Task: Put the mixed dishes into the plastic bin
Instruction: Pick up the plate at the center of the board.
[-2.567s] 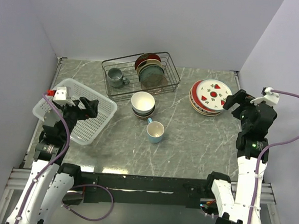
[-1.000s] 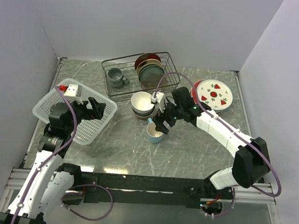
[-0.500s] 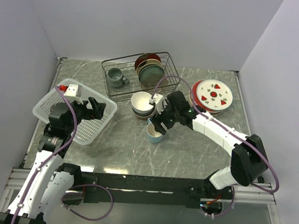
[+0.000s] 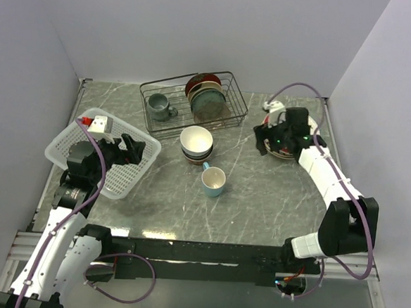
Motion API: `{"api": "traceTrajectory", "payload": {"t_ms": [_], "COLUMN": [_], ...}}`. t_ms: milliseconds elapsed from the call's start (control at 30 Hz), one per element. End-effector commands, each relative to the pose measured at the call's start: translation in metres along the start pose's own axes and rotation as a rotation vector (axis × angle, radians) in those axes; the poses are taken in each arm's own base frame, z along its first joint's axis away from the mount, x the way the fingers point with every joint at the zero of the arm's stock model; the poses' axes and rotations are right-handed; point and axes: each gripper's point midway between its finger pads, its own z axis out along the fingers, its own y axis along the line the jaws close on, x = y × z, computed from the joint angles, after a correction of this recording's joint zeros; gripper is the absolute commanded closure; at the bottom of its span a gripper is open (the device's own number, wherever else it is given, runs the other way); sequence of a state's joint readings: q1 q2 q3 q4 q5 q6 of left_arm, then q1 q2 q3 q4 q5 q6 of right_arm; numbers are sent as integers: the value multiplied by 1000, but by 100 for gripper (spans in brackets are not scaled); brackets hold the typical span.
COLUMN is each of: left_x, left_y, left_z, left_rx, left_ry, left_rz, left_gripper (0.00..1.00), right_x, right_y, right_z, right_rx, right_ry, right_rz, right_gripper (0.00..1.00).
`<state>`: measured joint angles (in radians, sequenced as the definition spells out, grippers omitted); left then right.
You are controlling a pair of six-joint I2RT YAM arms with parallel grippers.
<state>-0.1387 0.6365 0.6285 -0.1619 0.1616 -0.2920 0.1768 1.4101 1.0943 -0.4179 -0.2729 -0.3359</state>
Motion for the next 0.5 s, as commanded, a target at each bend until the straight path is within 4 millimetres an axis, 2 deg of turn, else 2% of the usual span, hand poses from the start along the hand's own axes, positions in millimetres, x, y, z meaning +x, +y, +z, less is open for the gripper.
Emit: {"api": "traceTrajectory", "payload": {"t_ms": [0,67,100,200,367,467], "left_x": [-29,-29,-30,-30,-29,-29], "left_y": [-11,-11,-10,-10,-10,-10], "left_z": [-5,-5,-5,-6,-6,-5], "left_rx": [38,37,34,31,34,36], "left_ry": [-79,-77,-78,-82,-78,-78], "left_rz": [26,27,27,27,28,28], "left_gripper": [1,1,1,1,1,1], "right_x": [-27,-31,-26,-24,-16,-11], "right_y": [-68,-84,-91,-101,-107,-108], "right_z": [-9,-8,-1,11,31,41], "right_rx": [233,282,291,305,290,276], "right_ry": [-68,-64,-40,-6,44,74], "right_rz": [32,35,41,44,47,47], "right_gripper": [14,16,19,24,33,46]}}
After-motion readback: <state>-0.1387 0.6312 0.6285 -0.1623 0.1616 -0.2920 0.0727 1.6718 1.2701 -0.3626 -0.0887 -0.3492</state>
